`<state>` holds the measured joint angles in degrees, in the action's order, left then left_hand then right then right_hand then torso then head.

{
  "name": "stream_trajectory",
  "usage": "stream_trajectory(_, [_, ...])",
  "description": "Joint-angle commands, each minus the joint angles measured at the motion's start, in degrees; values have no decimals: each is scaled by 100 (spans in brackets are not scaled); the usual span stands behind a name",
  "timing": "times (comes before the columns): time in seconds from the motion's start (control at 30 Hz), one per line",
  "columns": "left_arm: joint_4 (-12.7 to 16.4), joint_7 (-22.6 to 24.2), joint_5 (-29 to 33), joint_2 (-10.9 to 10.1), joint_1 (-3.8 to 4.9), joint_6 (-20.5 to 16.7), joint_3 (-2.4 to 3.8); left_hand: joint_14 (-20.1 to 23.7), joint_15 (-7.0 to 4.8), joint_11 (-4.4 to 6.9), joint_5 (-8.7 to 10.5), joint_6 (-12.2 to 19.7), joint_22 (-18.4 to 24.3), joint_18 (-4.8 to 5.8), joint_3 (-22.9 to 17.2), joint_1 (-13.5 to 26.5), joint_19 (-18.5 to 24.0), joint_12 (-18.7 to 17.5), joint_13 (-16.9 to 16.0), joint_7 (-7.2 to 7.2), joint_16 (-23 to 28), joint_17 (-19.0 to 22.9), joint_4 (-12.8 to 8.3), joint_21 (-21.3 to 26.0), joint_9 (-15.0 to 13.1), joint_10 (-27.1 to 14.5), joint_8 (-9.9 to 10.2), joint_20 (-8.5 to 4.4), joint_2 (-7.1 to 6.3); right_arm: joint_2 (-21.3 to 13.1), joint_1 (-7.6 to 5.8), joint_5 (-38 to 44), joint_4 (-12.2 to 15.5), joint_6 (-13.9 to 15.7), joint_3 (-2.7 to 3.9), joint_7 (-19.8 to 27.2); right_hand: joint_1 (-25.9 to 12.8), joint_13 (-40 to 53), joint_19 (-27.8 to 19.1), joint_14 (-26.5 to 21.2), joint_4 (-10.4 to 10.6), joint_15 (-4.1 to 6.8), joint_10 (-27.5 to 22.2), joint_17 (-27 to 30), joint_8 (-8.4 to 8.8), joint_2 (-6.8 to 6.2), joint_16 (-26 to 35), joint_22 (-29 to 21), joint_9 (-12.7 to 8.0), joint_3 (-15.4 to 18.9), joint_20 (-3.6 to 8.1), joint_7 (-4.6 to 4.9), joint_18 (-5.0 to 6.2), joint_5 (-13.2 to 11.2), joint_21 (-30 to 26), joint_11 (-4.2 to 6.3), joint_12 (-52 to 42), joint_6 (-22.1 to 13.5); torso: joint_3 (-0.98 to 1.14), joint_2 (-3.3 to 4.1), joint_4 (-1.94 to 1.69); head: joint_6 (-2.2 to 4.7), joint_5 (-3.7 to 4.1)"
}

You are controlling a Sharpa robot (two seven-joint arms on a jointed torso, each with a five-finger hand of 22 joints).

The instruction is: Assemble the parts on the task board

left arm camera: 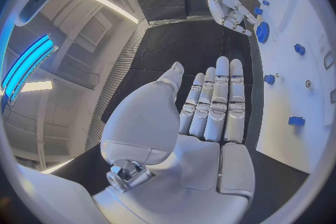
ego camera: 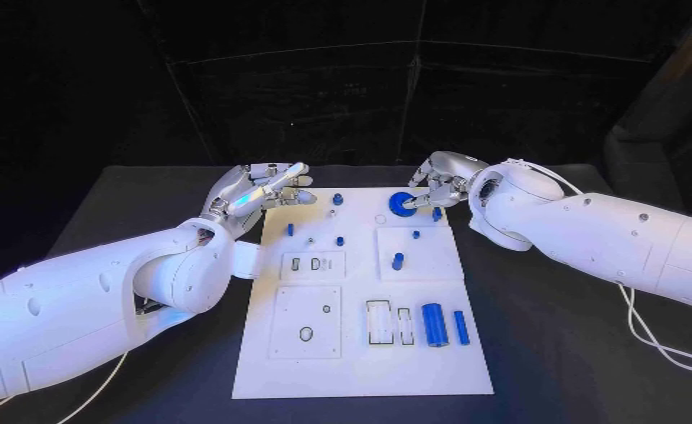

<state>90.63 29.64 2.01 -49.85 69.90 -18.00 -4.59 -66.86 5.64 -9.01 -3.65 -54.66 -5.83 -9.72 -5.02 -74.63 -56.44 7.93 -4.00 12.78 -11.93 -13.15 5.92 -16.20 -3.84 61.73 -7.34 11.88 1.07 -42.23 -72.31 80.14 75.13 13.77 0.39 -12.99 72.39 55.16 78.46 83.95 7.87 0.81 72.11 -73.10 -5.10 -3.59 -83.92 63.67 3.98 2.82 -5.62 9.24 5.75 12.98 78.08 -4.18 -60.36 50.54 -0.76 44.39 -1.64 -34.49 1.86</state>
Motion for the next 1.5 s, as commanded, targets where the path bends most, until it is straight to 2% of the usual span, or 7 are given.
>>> stream_trajectory(0.03, [-23,-20,-32,17,6,127,3,15,38,-21,23,15,7,-77,10,11,-9,-30,5,3,36,-5,-31,19,6,-31,22,48,50,59,-12,-107,-72,-444,6,-150,105,265,49,333,32,-47,97,-100,-36,8,-68,48,-2,17,0,22,-82,33,55,-7,-226,-56,-5,6,-11,-18,-6])
stream_trajectory(0.33, [-74,-34,-32,37,6,141,0,17,40,-24,23,21,10,-77,9,12,-8,-35,6,6,42,-9,-35,23,7,-39,25,50,52,208,-10,60,-220,-591,5,-149,323,1023,89,365,15,-60,395,-326,-85,82,-160,184,6,52,-16,25,-104,11,133,-15,-886,-41,-11,6,-6,-46,-8])
stream_trajectory(0.7, [-93,-41,-32,46,5,148,-2,17,40,-24,23,21,10,-77,9,12,-8,-35,6,6,42,-9,-35,23,7,-39,25,50,52,300,-9,209,-279,-583,4,-144,479,1480,122,384,-50,-61,587,-466,-141,171,-215,289,9,49,-19,17,-121,-9,193,-10,-1276,10,-9,7,-6,-58,-6])
stream_trajectory(0.83, [-100,-46,-32,49,5,150,-3,17,40,-24,23,21,10,-77,9,12,-8,-35,6,6,42,-9,-35,23,7,-39,25,50,52,319,-9,261,-280,-515,4,-131,586,1707,144,391,-107,-52,691,-524,-194,253,-238,352,15,-10,-12,0,-132,-191,228,3,-1466,89,-9,7,-4,-61,-6])
stream_trajectory(1.1, [-112,-58,-32,58,5,157,-4,17,40,-24,23,21,10,-77,9,12,-8,-35,6,6,42,-9,-35,23,7,-39,25,50,52,362,-8,820,-228,-338,4,-200,615,1981,187,402,-145,-43,847,-591,-244,252,-262,455,21,-27,-5,-17,-151,-226,279,15,-1699,175,-9,9,-6,-71,0])
stream_trajectory(1.5, [-122,-85,-32,66,5,175,-5,19,42,-26,22,28,15,-77,6,13,-8,-40,8,9,50,-16,-44,29,6,-48,27,52,56,443,-6,1243,-199,-291,3,-284,633,2105,218,410,-171,-35,915,-640,-269,256,-280,531,19,-46,2,-28,-164,-177,316,25,-1804,223,-9,11,-6,-83,-2])
